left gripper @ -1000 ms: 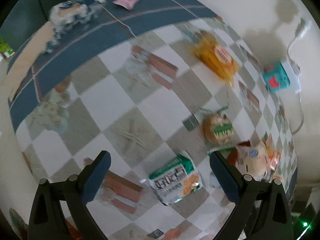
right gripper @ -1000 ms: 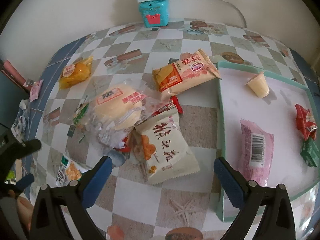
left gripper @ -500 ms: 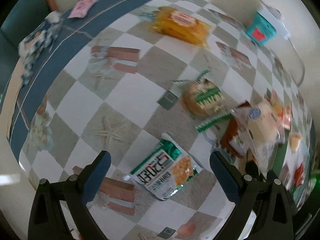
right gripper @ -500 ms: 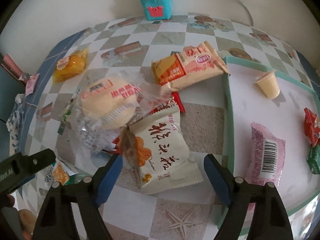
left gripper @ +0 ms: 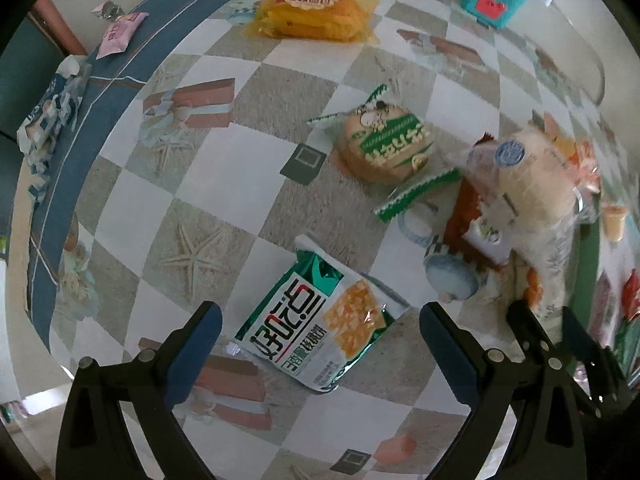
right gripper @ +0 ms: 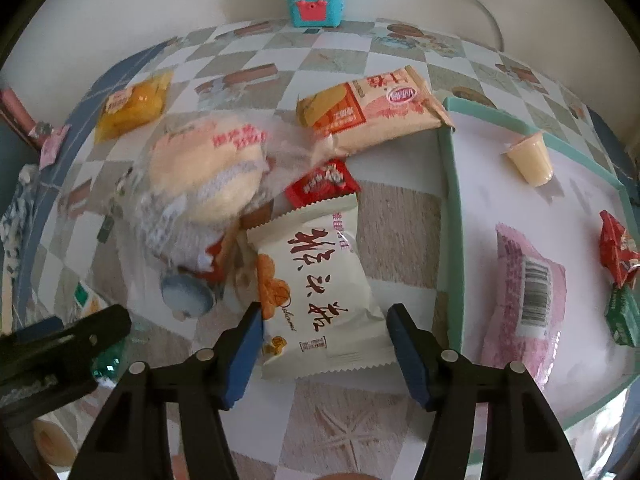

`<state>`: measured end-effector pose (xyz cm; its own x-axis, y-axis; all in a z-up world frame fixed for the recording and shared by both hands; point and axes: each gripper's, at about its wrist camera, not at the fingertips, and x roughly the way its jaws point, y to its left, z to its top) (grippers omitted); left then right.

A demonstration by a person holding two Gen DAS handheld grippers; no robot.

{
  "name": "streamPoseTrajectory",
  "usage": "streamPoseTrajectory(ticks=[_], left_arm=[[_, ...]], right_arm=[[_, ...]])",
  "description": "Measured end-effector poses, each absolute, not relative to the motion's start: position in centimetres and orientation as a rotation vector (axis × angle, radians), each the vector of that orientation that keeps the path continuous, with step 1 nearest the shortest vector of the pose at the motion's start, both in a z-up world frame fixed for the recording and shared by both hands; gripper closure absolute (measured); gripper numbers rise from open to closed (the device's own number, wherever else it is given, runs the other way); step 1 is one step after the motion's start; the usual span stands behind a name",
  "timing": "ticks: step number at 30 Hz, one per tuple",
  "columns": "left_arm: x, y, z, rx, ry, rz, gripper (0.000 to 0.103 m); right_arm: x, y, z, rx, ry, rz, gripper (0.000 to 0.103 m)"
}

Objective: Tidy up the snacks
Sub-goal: 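Grasp the white-green cracker bag with the left gripper while the right gripper grasps the white pastry bag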

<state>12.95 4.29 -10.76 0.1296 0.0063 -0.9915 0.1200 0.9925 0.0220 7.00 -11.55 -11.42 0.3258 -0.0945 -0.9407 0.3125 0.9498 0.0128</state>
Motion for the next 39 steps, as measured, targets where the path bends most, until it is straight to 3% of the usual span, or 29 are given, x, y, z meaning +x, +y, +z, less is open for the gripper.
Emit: streamPoseTrajectory(ticks=[10, 11, 15, 17, 31, 35, 36, 37, 39], left_arm=[[12.6, 1.9, -13.0, 0.132, 1.466, -0.084, 0.004], [12.5, 1.8, -13.0, 0.13, 1.463, -0.087, 0.007], [12.3, 1.8, -12.6, 0.122, 1.448, -0.096, 0.034], [12.1, 1.5, -12.5, 0.128, 1.441, -0.099, 0.041], [10.0, 1.6, -8.7, 0.096, 1.375, -0.076, 0.045], [9.3, 1.2, -7.5, 0.089, 1.35, -0.074, 0.045], [8.9, 1.2, -6.9, 0.088, 1.342, -0.073, 0.045], [8.6, 1.1, -6.6, 0.09, 1.334, -0.072, 0.045], [8.4, 0.9, -6.2, 0.095, 1.325, -0.073, 0.045]], right_arm=[[4.9, -11.3, -11.5, 0.168, 1.248, -0.282, 0.038], [4.6, -11.2, -11.5, 0.17, 1.251, -0.28, 0.038], [3.7, -11.0, -11.6, 0.173, 1.261, -0.273, 0.038], [3.3, -10.9, -11.6, 0.176, 1.268, -0.273, 0.038], [-1.0, -10.9, -9.5, 0.211, 1.264, -0.246, 0.04], [-2.3, -11.1, -7.2, 0.192, 1.215, -0.242, 0.046], [-2.4, -11.2, -6.8, 0.19, 1.207, -0.238, 0.052], [-2.7, -11.4, -6.5, 0.189, 1.201, -0.232, 0.067], [-2.2, -11.6, -6.5, 0.195, 1.203, -0.229, 0.067]])
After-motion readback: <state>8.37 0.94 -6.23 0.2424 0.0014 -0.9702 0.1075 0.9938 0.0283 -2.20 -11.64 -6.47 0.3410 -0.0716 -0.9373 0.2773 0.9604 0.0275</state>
